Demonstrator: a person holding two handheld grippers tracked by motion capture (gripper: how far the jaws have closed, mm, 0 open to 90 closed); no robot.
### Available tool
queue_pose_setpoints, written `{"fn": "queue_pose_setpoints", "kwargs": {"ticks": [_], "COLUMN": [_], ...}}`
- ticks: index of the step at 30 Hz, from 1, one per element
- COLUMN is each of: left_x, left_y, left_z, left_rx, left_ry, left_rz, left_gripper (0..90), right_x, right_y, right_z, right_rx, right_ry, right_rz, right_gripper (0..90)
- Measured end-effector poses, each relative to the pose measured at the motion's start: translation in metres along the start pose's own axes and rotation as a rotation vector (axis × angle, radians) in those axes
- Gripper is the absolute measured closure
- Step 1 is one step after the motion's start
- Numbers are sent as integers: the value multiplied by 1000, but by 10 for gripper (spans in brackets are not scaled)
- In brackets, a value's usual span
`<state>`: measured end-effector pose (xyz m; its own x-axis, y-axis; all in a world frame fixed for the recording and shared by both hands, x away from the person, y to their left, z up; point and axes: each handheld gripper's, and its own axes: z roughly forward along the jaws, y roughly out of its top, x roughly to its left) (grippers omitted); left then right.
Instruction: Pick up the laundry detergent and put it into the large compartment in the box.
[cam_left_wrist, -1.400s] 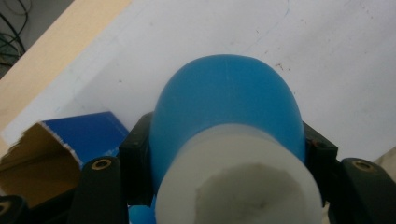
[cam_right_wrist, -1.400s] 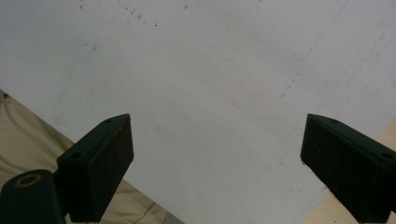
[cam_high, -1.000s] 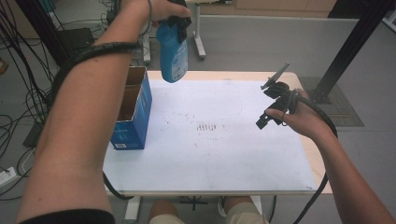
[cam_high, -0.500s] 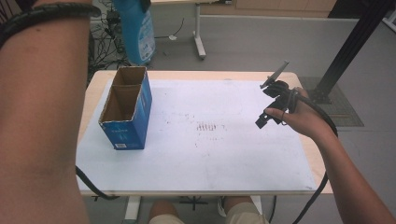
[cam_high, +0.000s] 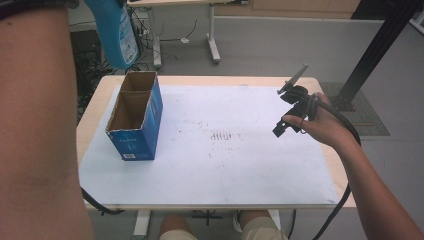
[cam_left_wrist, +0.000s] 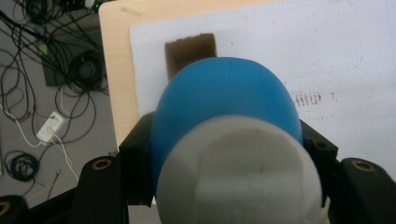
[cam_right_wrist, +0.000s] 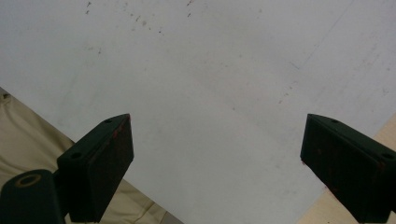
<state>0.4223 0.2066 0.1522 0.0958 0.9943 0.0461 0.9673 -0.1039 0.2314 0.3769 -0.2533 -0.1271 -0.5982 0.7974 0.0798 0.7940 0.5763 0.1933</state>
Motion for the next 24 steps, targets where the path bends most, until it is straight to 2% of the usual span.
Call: {"fn": "queue_pose_setpoints", "kwargs": {"ticks": [4, 9, 24], "left_x": [8, 19, 31], "left_y": [0, -1, -3], "left_z": [5, 13, 39], "left_rx": [14, 30, 50], "left_ry": [11, 6, 2], "left_rz": [-37, -74, -108], "left_gripper": [379, 378, 378], "right_x": [0, -1, 0], "right_y": [0, -2, -2], "right_z": [1, 2, 4], "right_rx": [0, 3, 5], "right_ry": [2, 0, 2], "right_rz": [-3, 5, 4], "right_gripper": [96, 96, 96]}}
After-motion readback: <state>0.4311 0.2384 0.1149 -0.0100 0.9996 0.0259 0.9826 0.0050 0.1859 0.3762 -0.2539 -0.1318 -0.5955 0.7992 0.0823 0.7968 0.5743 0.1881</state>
